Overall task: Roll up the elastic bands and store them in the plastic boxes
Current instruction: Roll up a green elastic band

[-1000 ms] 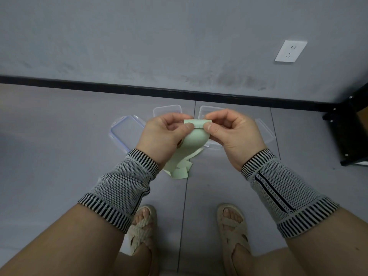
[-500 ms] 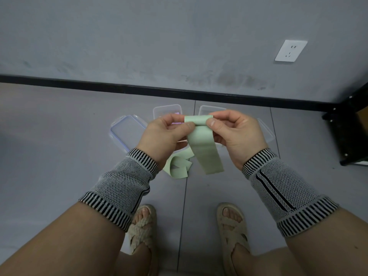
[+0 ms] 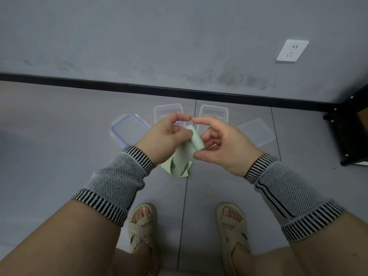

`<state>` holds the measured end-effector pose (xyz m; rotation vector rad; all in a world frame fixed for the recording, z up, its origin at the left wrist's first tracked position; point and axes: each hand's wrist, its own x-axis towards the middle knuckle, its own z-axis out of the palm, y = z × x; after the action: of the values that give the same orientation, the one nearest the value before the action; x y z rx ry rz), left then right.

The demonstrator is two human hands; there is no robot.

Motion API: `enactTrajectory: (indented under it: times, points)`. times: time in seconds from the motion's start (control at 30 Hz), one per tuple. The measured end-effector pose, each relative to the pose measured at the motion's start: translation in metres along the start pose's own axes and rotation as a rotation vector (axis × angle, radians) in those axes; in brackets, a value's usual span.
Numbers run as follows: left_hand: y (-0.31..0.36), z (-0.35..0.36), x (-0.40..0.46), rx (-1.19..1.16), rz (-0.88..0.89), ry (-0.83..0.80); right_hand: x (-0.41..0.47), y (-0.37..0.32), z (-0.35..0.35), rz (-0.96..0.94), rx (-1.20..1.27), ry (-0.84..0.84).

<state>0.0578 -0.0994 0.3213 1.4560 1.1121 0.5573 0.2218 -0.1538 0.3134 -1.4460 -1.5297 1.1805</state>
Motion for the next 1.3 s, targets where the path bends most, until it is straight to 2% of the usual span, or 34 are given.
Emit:
enactTrajectory:
  times: [0.13, 0.3, 0.37, 0.43, 0.5, 0.6, 0.7, 0.9, 1.07, 1.3]
  points:
    - [-0.004, 0.0, 0.0, 0.108, 0.054, 0.001, 0.0, 0.002, 0.001, -0.02, -0.098, -0.051]
    - [-0.005, 0.001, -0.002, 0.221, 0.095, 0.029, -0.003, -0.003, 0.001, -0.006, -0.097, -0.036]
    - [-0.006, 0.002, -0.001, 0.239, 0.117, 0.115, -0.003, -0.002, 0.001, -0.006, -0.048, 0.019]
    - [-0.008, 0.003, 0.0, 0.213, 0.129, 0.278, -0.001, -0.003, 0.0, 0.002, 0.053, 0.116]
    - [-0.008, 0.005, 0.0, 0.224, 0.078, 0.375, 0.0, -0.005, -0.003, 0.007, 0.132, 0.21]
    - [-0.006, 0.011, -0.004, 0.263, 0.11, 0.334, 0.0, -0.006, -0.006, 0.012, 0.176, 0.219]
    - [-0.002, 0.012, -0.004, 0.198, 0.211, 0.273, -0.002, -0.009, -0.002, 0.0, 0.243, 0.102]
    - [-0.01, 0.013, 0.002, 0.223, 0.035, 0.225, -0.003, -0.011, -0.008, -0.001, 0.27, 0.019]
    - [-0.005, 0.013, 0.0, 0.032, 0.092, 0.051, -0.004, -0.01, -0.006, 0.012, 0.262, 0.011]
    - [-0.003, 0.006, 0.001, 0.061, 0.139, 0.116, -0.004, -0.009, -0.003, 0.024, 0.162, 0.066]
